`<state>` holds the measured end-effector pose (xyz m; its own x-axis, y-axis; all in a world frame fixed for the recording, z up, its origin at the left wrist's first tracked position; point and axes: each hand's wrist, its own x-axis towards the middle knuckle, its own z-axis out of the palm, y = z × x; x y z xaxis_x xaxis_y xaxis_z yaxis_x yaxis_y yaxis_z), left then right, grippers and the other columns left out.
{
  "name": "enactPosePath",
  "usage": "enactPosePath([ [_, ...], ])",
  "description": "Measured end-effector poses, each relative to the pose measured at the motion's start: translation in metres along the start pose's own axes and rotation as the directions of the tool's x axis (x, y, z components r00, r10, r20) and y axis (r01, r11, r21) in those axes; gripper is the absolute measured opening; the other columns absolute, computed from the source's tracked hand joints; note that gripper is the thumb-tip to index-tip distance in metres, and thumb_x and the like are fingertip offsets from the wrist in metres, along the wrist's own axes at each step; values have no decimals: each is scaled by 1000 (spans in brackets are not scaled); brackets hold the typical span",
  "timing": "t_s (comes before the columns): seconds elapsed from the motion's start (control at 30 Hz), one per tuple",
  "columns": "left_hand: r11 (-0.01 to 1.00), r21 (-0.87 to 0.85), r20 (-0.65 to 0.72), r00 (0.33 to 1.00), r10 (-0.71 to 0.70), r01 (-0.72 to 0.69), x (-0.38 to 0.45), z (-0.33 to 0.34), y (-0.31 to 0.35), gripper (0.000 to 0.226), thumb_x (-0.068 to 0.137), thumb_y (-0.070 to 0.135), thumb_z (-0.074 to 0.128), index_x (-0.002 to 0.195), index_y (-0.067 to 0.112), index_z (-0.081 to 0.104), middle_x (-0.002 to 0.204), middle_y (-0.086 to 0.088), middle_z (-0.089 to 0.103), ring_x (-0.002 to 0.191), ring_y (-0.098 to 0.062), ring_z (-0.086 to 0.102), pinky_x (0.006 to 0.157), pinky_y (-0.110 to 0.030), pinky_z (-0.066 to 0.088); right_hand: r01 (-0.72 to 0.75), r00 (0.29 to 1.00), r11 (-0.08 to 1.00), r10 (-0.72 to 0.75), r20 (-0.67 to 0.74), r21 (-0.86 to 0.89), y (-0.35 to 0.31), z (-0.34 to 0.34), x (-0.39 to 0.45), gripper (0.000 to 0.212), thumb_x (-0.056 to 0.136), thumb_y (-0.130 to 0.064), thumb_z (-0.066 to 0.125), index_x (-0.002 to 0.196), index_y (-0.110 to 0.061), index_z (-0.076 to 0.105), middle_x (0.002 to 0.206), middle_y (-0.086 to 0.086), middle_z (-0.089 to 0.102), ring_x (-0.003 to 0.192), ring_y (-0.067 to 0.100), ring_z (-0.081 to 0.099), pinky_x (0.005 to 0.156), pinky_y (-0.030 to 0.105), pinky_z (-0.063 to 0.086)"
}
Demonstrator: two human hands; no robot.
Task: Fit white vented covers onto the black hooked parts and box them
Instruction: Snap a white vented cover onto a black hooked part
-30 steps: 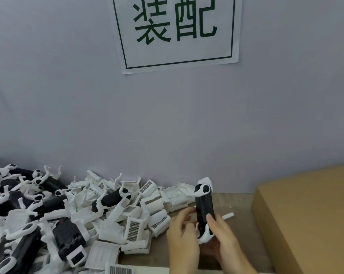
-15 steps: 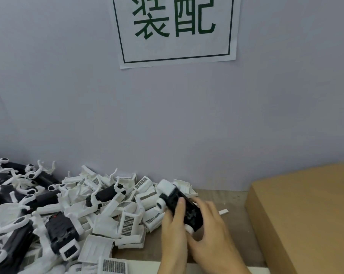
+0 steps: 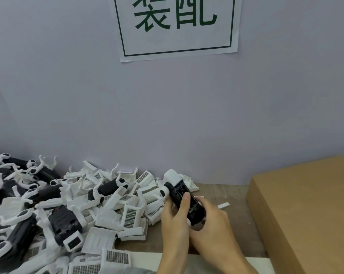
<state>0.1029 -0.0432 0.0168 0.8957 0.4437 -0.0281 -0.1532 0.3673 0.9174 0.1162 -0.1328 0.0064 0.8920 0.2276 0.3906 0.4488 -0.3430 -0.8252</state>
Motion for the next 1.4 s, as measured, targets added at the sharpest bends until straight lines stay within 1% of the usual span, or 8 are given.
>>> enactPosePath([
  [0.23, 993, 72, -6, 996, 95, -94, -3, 0, 2, 13, 97, 25, 62, 107, 23, 71, 96, 9, 78, 91, -3, 72, 70, -12, 52, -21, 1000, 1000, 21, 9, 0, 5, 0, 1, 32, 66, -39, 73, 95, -46, 62, 90, -29, 70, 85, -9, 67, 68, 10, 52],
  [0.43, 907, 323, 56, 962, 267, -270, -3, 0, -2, 22, 89, 4, 70, 90, 26, 71, 85, 8, 76, 84, -4, 70, 74, -18, 52, -62, 992, 996, 53, 119, 72, 8, 0, 0, 42, 78, -13, 67, 106, -43, 62, 96, -26, 73, 90, -8, 68, 68, 7, 50],
  [0.6, 807, 466, 110, 928, 355, -364, 0, -3, -4, 35, 83, -7, 68, 96, 25, 73, 88, 12, 75, 89, 1, 68, 80, -16, 49, -132, 990, 954, 115, 79, 269, 14, -8, 4, 54, 88, -6, 64, 134, -32, 54, 126, -17, 66, 123, -5, 55, 103, 25, 49],
  [0.77, 642, 611, 275, 885, 376, -463, -2, -3, -8, 51, 84, -9, 53, 98, 38, 67, 96, 16, 70, 98, -8, 64, 92, -37, 50, -178, 983, 823, 171, 64, 539, 12, -15, 7, 86, 66, -24, 92, 136, -38, 43, 114, -22, 69, 107, -4, 65, 77, 10, 52],
  [0.87, 564, 643, 388, 855, 344, -519, -4, -2, -10, 53, 84, -8, 53, 92, 43, 61, 98, 16, 68, 101, -10, 61, 97, -43, 47, -140, 979, 808, 201, -45, 572, 15, -16, 11, 92, 55, -31, 87, 137, -31, 44, 102, -21, 72, 96, 3, 71, 70, 13, 54],
  [0.97, 507, 660, 444, 832, 333, -555, -4, -1, -12, 45, 82, -7, 54, 104, 30, 67, 103, 15, 68, 103, -9, 60, 98, -41, 46, -119, 971, 816, 214, -105, 565, 16, -18, 13, 78, 57, -30, 85, 128, -23, 54, 96, -21, 74, 91, 3, 72, 67, 13, 55],
  [1.2, 483, 676, 487, 829, 273, -556, -6, -1, -8, 47, 85, -4, 51, 116, 28, 66, 106, 15, 69, 104, -7, 60, 98, -39, 46, -92, 942, 866, 236, -240, 492, 21, -15, 16, 26, 74, -16, 85, 96, -23, 73, 84, -7, 77, 78, 9, 74, 60, 15, 54],
  [1.4, 305, 730, 545, 790, 280, -612, -10, 3, -6, 40, 90, 11, 53, 123, 32, 58, 110, 17, 65, 106, -2, 53, 99, -22, 30, -196, 880, 717, 430, -202, 669, 22, -11, 15, 7, 80, -32, 80, 78, -26, 78, 77, 2, 77, 72, 14, 74, 59, 25, 54],
])
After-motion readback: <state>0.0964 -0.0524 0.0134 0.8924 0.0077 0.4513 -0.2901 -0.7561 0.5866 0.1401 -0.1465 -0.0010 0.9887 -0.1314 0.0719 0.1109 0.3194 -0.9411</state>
